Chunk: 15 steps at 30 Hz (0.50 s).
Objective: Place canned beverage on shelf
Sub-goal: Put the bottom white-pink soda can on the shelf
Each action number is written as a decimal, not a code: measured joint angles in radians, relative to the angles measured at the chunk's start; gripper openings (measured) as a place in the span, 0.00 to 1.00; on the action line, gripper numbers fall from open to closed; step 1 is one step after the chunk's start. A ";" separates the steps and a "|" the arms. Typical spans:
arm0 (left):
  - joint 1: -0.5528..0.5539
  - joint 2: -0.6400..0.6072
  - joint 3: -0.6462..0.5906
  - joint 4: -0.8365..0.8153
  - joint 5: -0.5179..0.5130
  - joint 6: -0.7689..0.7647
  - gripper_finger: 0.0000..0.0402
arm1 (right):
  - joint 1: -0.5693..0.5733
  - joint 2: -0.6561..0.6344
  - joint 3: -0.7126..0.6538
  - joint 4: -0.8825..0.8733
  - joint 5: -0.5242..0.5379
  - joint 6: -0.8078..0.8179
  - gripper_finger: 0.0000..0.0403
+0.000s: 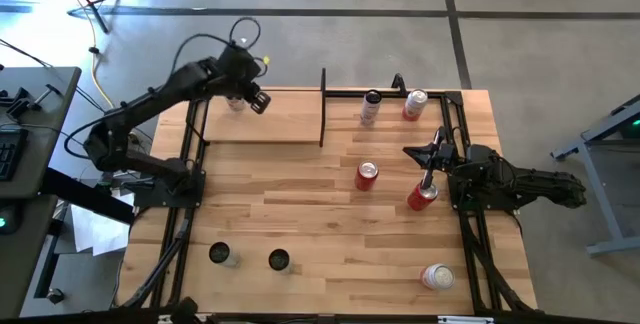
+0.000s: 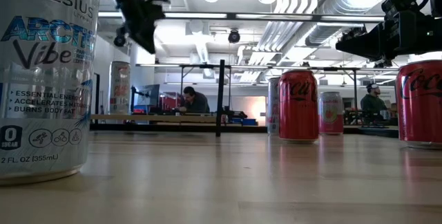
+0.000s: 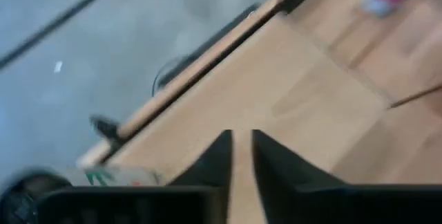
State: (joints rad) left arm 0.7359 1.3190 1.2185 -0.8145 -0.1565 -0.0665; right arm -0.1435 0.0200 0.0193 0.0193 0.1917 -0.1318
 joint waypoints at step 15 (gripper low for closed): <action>0.025 -0.016 -0.349 0.446 -0.231 -0.194 0.01 | 0.000 0.000 0.000 0.000 0.000 0.000 0.00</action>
State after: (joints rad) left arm 0.7608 1.3029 0.8699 -0.3687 -0.3878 -0.2607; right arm -0.1432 0.0200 0.0193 0.0193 0.1917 -0.1318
